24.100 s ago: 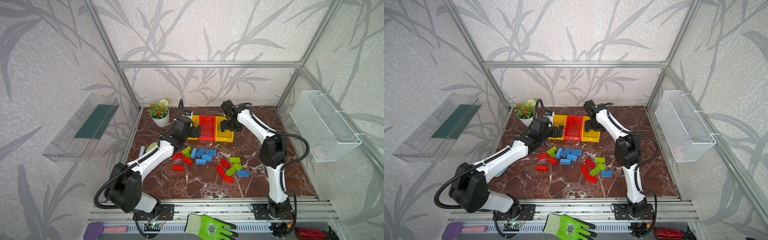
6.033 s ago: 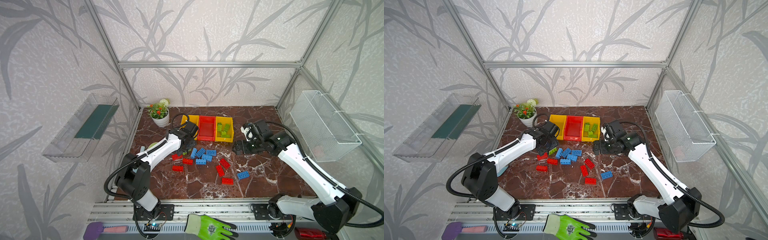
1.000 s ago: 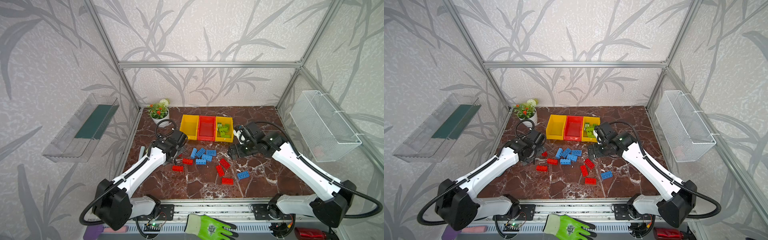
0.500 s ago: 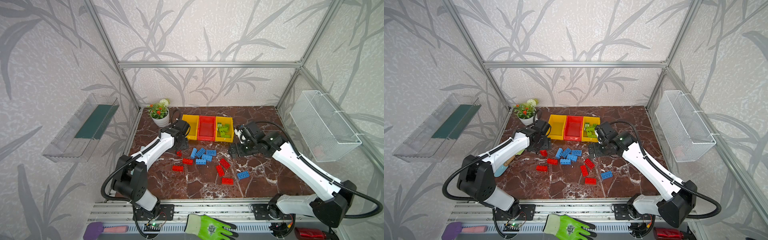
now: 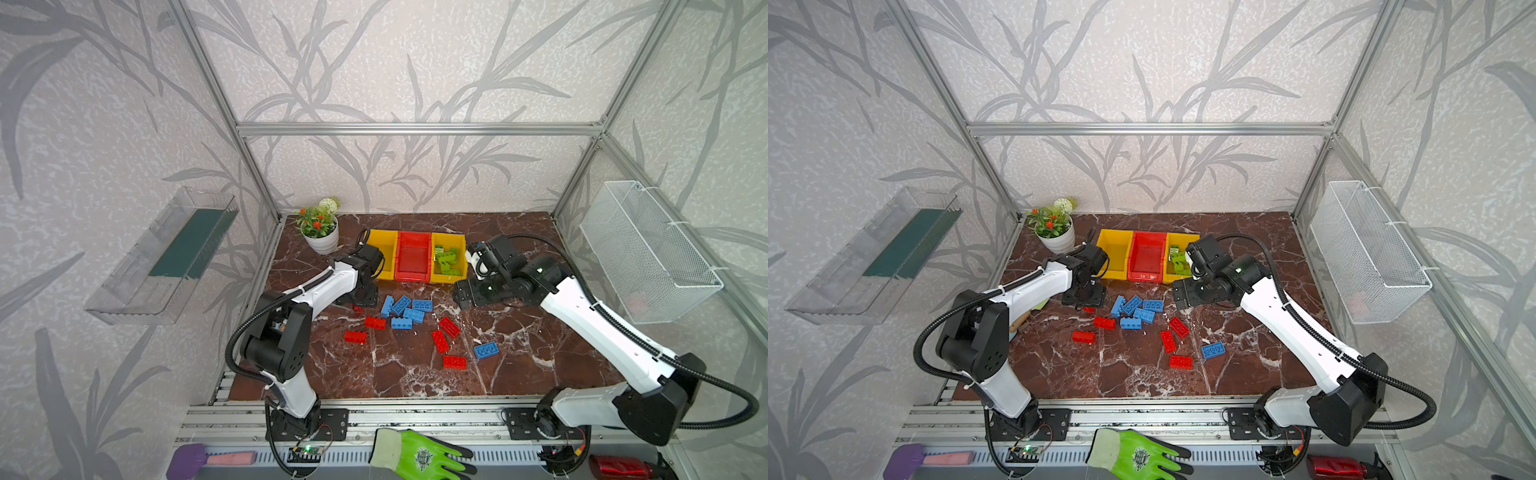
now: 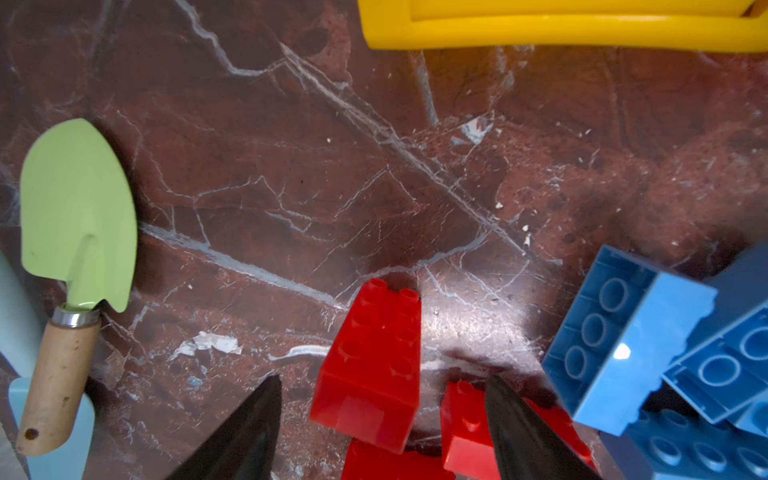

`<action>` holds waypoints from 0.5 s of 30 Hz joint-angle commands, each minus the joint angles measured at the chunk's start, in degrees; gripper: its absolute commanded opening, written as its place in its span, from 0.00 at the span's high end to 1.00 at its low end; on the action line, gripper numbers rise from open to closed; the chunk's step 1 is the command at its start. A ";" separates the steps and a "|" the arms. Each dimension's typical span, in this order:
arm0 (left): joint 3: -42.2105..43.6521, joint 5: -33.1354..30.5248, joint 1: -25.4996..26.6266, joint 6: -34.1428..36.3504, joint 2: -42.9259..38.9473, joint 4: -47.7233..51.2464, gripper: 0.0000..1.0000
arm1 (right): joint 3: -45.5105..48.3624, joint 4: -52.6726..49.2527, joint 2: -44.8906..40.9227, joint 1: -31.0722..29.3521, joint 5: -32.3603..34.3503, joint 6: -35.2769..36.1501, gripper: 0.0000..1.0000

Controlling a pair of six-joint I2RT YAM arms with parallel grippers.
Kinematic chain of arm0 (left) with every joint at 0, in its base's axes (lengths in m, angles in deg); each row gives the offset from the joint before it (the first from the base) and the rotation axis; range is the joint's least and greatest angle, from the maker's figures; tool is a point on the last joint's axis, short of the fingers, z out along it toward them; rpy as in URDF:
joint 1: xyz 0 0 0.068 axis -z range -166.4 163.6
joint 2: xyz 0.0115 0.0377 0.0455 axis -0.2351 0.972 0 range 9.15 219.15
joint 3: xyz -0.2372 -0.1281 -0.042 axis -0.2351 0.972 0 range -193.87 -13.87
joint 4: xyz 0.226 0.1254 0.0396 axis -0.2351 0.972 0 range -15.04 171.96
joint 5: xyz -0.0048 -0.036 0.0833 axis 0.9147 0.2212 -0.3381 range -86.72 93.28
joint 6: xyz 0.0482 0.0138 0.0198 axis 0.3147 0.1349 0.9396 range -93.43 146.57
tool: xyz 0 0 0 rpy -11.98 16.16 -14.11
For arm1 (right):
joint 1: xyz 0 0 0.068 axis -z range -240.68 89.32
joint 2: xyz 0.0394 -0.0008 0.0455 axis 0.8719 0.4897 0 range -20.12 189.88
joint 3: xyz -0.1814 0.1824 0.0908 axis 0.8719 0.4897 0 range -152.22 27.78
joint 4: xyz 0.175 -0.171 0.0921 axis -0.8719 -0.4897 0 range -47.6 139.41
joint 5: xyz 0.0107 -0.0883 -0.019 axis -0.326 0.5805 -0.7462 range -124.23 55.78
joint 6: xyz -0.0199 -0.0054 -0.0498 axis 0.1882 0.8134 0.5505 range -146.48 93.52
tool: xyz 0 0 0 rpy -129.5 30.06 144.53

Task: Sort the legos into containers by color
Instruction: 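Close the left gripper on a red brick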

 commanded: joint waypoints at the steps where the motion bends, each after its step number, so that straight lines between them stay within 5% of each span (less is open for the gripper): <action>1: -1.60 0.73 -0.52 1.93 1.23 -0.40 0.29 | -1.61 -1.77 -0.06 -0.28 0.82 0.78 0.01; 15: -1.11 2.04 -0.86 1.38 3.42 -1.48 0.57 | -0.47 -1.80 -0.90 -0.25 1.10 0.16 0.01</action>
